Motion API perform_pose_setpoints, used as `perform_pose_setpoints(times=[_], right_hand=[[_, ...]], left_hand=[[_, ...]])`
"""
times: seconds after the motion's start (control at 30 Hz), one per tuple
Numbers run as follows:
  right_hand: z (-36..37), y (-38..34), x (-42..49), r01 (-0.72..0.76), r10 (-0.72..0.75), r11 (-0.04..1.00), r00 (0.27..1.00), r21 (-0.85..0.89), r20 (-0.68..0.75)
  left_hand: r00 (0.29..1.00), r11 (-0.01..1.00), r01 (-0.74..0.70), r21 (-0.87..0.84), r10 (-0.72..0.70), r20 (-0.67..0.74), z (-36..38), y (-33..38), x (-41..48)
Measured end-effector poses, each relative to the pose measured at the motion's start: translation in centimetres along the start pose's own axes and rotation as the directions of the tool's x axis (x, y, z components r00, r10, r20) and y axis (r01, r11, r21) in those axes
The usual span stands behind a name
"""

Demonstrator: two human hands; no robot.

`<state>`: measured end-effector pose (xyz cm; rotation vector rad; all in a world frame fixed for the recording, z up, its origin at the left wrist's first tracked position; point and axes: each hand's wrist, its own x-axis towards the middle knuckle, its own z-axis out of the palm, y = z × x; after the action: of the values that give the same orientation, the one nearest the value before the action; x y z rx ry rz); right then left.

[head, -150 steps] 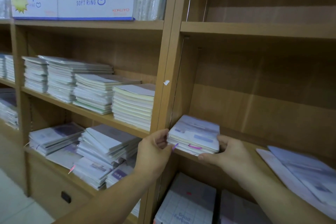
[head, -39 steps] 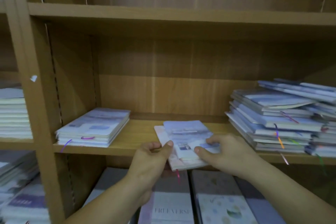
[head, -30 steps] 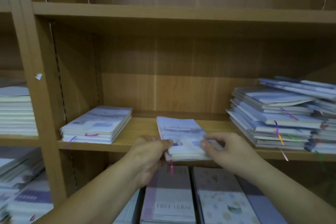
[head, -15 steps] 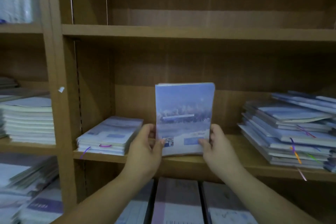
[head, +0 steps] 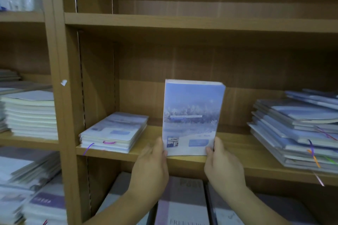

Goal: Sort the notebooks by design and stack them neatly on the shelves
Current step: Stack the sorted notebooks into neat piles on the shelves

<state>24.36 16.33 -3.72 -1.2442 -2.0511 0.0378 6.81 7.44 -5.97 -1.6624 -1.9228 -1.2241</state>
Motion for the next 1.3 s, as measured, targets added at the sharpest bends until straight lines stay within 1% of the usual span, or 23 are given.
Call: perform_pose_setpoints(times=[0.1, 0.17, 0.2, 0.27, 0.33, 0.4, 0.5, 0.57, 0.63, 0.67, 0.73, 0.83, 0.93, 1.03, 1.1, 1.2, 1.3], right_hand=[[-0.1, -0.1, 0.1, -0.028, 0.028, 1.0, 1.0, 0.003, 0.009], [-0.4, 0.0, 0.1, -0.051, 0.05, 0.997, 0.998, 0.052, 0.027], [-0.5, 0.1, 0.1, -0.058, 0.055, 0.994, 0.998, 0.096, 0.04], [-0.9, 0.2, 0.2, -0.054, 0.044, 0.959, 0.998, 0.277, 0.045], [-1.5, -0.5, -0.1, -0.057, 0.032, 0.893, 0.998, 0.446, 0.063], [-1.8, -1.6, -0.3, -0.053, 0.014, 0.852, 0.997, 0.521, 0.078], [-2.0, -3.7, 0.2, -0.085, 0.026, 0.803, 0.994, 0.59, 0.108], [-1.9, -5.7, 0.9, -0.155, 0.044, 0.766, 0.981, 0.624, 0.19], [-1.4, -8.1, 1.5, -0.187, 0.024, 0.752, 0.966, 0.633, 0.256], [-1.2, -9.5, 1.9, -0.194, 0.014, 0.745, 0.961, 0.638, 0.276], [-0.5, -12.3, 2.5, -0.219, 0.005, 0.74, 0.947, 0.636, 0.32], [0.6, -15.7, 3.6, -0.279, 0.015, 0.743, 0.916, 0.608, 0.401], [2.0, -17.6, 4.6, -0.322, 0.016, 0.735, 0.888, 0.597, 0.46], [2.5, -18.8, 5.5, -0.324, 0.015, 0.747, 0.882, 0.581, 0.472], [2.4, -19.3, 6.1, -0.338, 0.02, 0.734, 0.878, 0.589, 0.478], [2.7, -19.2, 6.4, -0.378, 0.038, 0.746, 0.846, 0.549, 0.532], [3.6, -18.6, 6.0, -0.416, 0.073, 0.748, 0.826, 0.516, 0.56]], left_hand=[[0.999, 0.999, 0.045, -0.013, -0.045, -0.016, 0.2, -0.1, 0.2], [0.996, 0.994, 0.089, -0.056, -0.09, -0.002, 0.2, 0.0, 0.4], [0.995, 0.991, 0.097, -0.095, -0.097, 0.005, 0.1, 0.2, 0.5], [0.992, 0.965, 0.126, -0.231, -0.121, 0.036, -1.0, 0.7, 0.8], [0.986, 0.918, 0.168, -0.359, -0.148, 0.082, -2.8, 1.2, 0.9], [0.976, 0.867, 0.22, -0.447, -0.189, 0.112, -4.9, 1.1, 0.8], [0.951, 0.789, 0.307, -0.532, -0.277, 0.139, -7.6, -0.1, 1.1], [0.922, 0.726, 0.377, -0.575, -0.353, 0.16, -9.4, -1.1, 1.4], [0.885, 0.661, 0.449, -0.601, -0.423, 0.195, -11.6, -2.2, 1.9], [0.878, 0.65, 0.455, -0.608, -0.442, 0.185, -12.6, -3.0, 2.1], [0.871, 0.672, 0.453, -0.586, -0.472, 0.132, -14.5, -4.8, 2.6], [0.837, 0.702, 0.495, -0.512, -0.543, 0.065, -16.1, -7.4, 3.5], [0.803, 0.699, 0.54, -0.468, -0.595, 0.038, -16.6, -9.4, 4.2], [0.781, 0.69, 0.562, -0.455, -0.624, 0.019, -16.6, -10.9, 4.8], [0.784, 0.708, 0.561, -0.428, -0.621, 0.0, -16.4, -11.6, 5.1], [0.795, 0.749, 0.553, -0.365, -0.606, -0.04, -15.9, -12.1, 5.3], [0.832, 0.821, 0.518, -0.239, -0.549, -0.082, -15.7, -12.4, 5.1]])
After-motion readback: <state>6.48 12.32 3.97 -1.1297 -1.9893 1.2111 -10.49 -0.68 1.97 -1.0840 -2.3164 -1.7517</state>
